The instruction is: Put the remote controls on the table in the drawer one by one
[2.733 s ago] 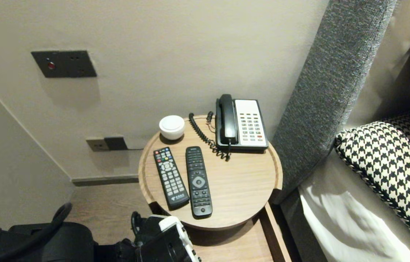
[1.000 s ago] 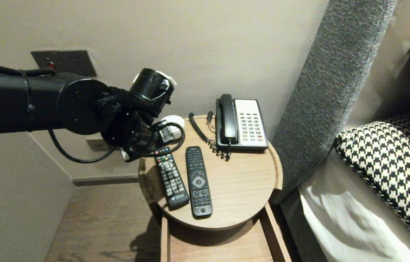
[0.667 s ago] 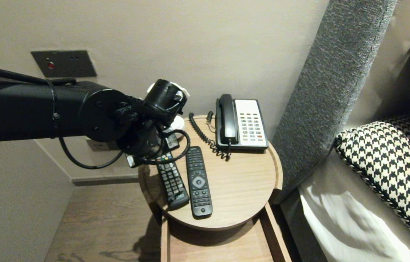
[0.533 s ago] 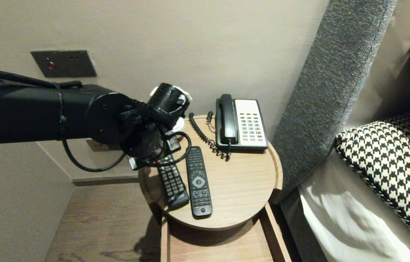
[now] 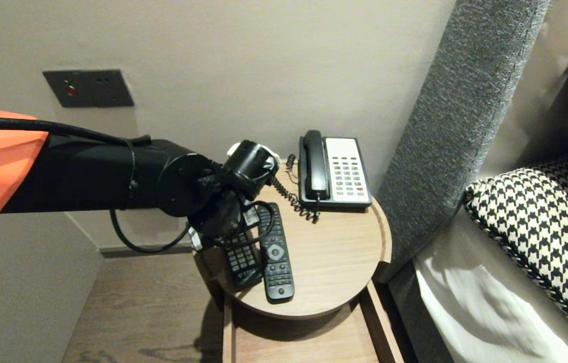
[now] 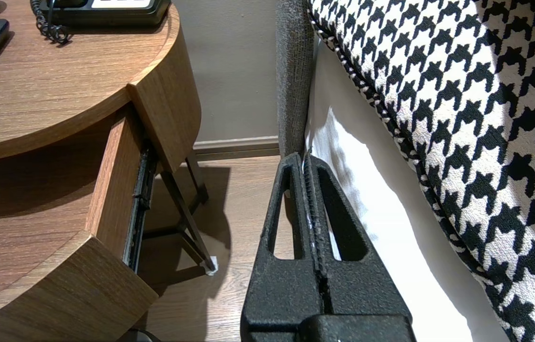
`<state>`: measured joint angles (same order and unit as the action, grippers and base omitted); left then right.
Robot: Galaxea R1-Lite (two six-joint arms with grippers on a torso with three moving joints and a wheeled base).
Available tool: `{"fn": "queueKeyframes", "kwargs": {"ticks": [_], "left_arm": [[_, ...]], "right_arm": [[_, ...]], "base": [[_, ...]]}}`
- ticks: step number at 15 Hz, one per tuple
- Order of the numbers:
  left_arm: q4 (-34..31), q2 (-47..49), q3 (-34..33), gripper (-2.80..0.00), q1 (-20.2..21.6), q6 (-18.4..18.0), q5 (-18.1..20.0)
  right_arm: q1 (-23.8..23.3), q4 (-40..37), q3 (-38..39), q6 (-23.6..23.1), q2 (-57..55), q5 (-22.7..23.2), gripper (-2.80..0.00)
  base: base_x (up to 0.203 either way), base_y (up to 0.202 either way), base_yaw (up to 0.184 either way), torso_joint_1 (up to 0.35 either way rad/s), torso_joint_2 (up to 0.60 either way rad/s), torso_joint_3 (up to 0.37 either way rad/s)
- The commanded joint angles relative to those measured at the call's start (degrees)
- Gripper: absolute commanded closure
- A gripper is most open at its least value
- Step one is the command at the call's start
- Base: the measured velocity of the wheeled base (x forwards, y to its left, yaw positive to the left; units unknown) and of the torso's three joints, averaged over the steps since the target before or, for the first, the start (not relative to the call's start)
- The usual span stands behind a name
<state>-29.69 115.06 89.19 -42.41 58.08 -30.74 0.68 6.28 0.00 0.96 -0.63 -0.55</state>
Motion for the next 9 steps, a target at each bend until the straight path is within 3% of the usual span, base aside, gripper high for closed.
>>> {"fn": "queueKeyframes", "kwargs": {"ticks": [1,9], "left_arm": [[-0.27,0.8,-0.07,-2.8,0.01,0.37,-0.2],[-1.21,2.71,0.76,-2.8,-0.29,-0.22,-0.29]], "right_arm": [[0.02,0.05,2.29,0.0,0.02,0.02,0.0],[0.02,0.05,2.29,0.0,0.02,0.02,0.0]], "base": [[0.0,0.0,0.0,0.0,0.0,0.0],[0.0,0.0,0.0,0.0,0.0,0.0]]}}
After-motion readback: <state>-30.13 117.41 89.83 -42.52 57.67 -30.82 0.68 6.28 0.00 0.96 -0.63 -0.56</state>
